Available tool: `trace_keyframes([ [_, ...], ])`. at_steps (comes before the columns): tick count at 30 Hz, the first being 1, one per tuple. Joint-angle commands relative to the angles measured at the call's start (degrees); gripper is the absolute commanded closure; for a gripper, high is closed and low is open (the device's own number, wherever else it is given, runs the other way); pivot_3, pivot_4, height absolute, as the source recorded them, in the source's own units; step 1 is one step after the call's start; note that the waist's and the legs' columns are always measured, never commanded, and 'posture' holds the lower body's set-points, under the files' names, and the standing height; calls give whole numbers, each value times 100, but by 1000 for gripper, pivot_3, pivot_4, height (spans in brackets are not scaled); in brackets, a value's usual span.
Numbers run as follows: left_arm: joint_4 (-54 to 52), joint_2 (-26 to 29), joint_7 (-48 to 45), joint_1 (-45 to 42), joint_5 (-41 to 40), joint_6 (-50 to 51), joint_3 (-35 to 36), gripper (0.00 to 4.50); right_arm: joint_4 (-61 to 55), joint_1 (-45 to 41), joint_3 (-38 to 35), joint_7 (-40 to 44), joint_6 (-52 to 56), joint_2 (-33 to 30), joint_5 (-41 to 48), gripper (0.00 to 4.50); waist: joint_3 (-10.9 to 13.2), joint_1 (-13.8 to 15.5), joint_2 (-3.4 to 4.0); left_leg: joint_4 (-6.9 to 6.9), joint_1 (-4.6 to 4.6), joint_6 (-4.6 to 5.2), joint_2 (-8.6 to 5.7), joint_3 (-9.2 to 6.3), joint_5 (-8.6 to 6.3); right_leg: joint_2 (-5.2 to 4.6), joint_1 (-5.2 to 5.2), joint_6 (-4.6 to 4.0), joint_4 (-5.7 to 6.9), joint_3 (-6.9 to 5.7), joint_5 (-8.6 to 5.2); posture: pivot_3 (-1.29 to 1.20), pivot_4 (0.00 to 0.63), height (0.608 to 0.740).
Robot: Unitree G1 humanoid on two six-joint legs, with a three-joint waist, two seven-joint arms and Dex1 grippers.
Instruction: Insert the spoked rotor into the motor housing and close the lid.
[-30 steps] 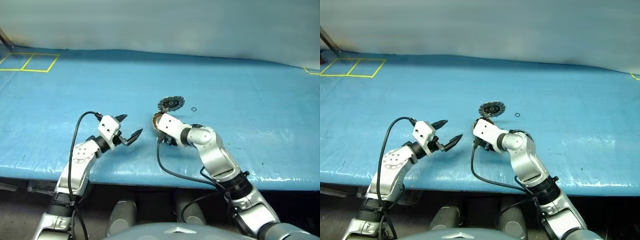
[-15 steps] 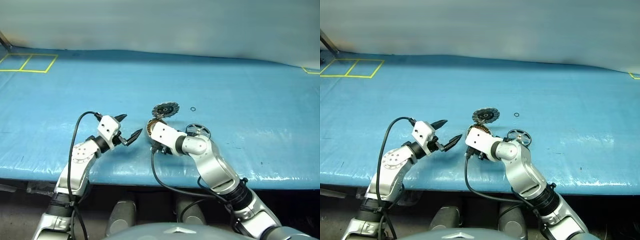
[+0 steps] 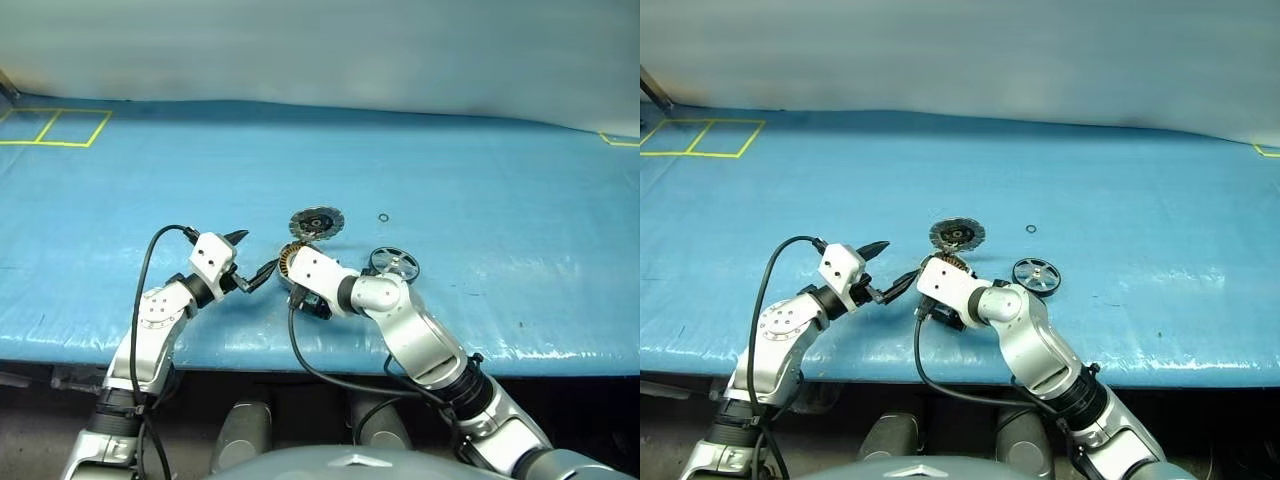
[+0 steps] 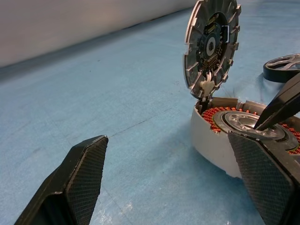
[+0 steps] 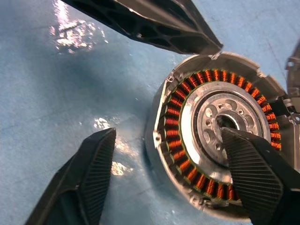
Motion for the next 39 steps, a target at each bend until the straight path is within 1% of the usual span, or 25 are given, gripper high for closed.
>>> trace_keyframes([
  [1,-158,55,11,-14,21,-56,76,0,-582,-137,-204,-54,250,203,343,13,0,5,0,0,-6,0,0,-1,0,0,-5,0,0,-1,0,0,150,740],
  [3,-154,66,-1,-23,14,-53,75,0,-797,-174,-321,-85,432,272,529,13,0,7,0,0,-13,0,-1,-4,0,0,-9,0,-1,-3,0,0,150,740],
  [6,-138,93,-81,-70,-15,-49,58,0,-1204,-189,-691,-123,749,413,916,13,0,22,0,1,-14,0,-1,-6,0,0,-10,0,-1,-6,0,0,150,740],
  [8,-151,140,-231,-94,-99,-26,40,0,-1409,-145,-1087,-182,876,430,1134,13,0,28,0,1,-15,0,-1,-7,0,0,-10,0,-1,-7,0,0,150,740],
  [12,-173,215,-466,-98,-228,16,54,0,-1516,136,-1661,-322,491,105,1375,13,0,62,0,2,-19,-1,-1,-8,-1,-1,-9,0,-9,-10,0,0,150,740],
  [15,-150,301,-722,-125,-331,42,54,0,-1093,538,-2407,-555,-36,-425,1353,13,0,98,0,1,-24,-2,-2,-7,-2,-3,-11,0,-15,-11,0,0,150,740],
  [18,-106,335,-878,-202,-402,43,43,0,-477,634,-3048,-781,-422,-554,1530,13,1,115,-1,1,-28,-2,-3,-4,-2,-3,-15,0,-15,-10,0,0,150,740],
  [22,-49,298,-1037,-348,-520,92,26,0,523,410,-3481,-1244,-1038,-477,1577,13,1,97,-1,2,-25,-1,3,1,-1,0,-15,0,-14,-10,0,0,150,740],
  [28,-16,249,-1034,-474,-520,81,-9,0,2607,-681,-3586,-1294,-1976,-238,1872,13,2,37,-1,4,-22,2,2,8,0,0,-11,3,-14,-5,2,0,150,740],
  [33,-107,225,-975,-422,-491,88,-33,0,4643,-1613,-3451,-1493,-2813,-219,1681,13,2,26,-1,2,-19,4,0,5,0,2,-4,2,-15,-4,3,0,150,740],
  [35,-176,222,-921,-361,-481,102,-18,0,5215,-1851,-3438,-1619,-3016,-222,1625,13,2,26,-1,-2,-19,5,-2,3,-1,2,-5,2,-15,-4,3,0,150,740],
  [39,-299,249,-825,-210,-474,122,13,0,5840,-2092,-3480,-1802,-3266,-232,1632,13,2,17,0,-8,-19,6,-4,4,-2,2,-6,1,-16,1,4,0,150,740],
])
